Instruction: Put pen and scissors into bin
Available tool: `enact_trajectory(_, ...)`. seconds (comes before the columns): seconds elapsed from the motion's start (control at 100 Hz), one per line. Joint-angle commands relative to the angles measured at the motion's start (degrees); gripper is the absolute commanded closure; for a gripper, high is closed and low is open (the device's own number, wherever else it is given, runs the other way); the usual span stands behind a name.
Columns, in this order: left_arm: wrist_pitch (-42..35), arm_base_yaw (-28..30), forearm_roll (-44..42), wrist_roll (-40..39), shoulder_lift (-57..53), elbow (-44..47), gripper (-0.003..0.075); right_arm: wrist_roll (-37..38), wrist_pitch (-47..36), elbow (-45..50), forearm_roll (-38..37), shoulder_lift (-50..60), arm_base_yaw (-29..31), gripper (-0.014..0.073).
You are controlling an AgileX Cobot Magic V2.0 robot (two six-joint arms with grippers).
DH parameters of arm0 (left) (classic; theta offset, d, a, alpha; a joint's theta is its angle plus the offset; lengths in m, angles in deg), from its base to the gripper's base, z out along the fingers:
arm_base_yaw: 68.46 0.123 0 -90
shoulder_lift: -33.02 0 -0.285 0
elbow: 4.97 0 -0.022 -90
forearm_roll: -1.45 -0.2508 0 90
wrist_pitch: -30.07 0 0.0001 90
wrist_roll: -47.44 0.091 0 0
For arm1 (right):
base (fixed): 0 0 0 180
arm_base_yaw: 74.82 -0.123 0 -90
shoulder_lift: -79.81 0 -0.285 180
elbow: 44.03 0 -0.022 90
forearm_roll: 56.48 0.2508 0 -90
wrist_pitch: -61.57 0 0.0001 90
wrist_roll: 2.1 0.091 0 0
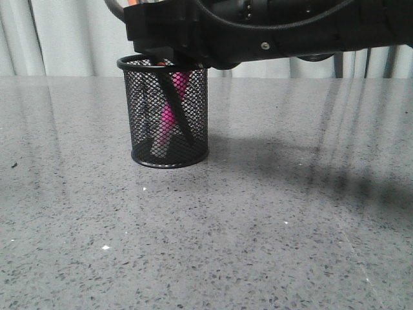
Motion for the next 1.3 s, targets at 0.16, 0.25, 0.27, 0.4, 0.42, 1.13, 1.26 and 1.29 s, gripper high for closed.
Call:
enact_trajectory(0.16, -4.3, 0.2, 0.7, -0.2, -0.3, -1.5, 0.0427, -0.5, -4.4, -1.3, -0.1, 2.2, 0.4, 0.0430)
enact_trajectory(0.25, -4.3, 0.2, 0.7, -0.2, -0.3, -1.5, 0.0427, -0.5, -4.7, -1.3, -0.1, 2.2, 0.4, 0.0376)
enact_trajectory(0.27, -4.3, 0.2, 0.7, -0.2, -0.3, -1.5, 0.0427, -0.5, -4.7, -1.3, -0.1, 2.2, 0.4, 0.0372)
enact_trajectory(0.4, -4.3, 0.2, 0.7, -0.2, -0.3, -1.5, 0.0427, -0.5, -5.9, -1.3, -0.1, 2.2, 0.4, 0.0370)
enact_trajectory(0.42, -4.3, 0.2, 0.7, -0.2, -0.3, -1.5, 0.0427, -0.5, -6.0, -1.3, -0.1, 2.2, 0.4, 0.0370)
enact_trajectory(1.13, -4.3, 0.2, 0.7, -0.2, -0.3, -1.5, 0.0427, -0.5, -12.4, -1.3, 0.4, 8.0, 1.6, 0.0287)
enact_trajectory(1.26, -4.3, 0.2, 0.2, -0.2, -0.3, -1.5, 0.0427, -0.5, -10.1, -1.3, 1.0, 12.7, 4.7, 0.0371)
enact_trajectory(1.29, -4.3, 0.2, 0.2, -0.2, -0.3, -1.5, 0.0427, -0.5, -9.5, -1.3, 1.5, 13.9, 5.5, 0.0419)
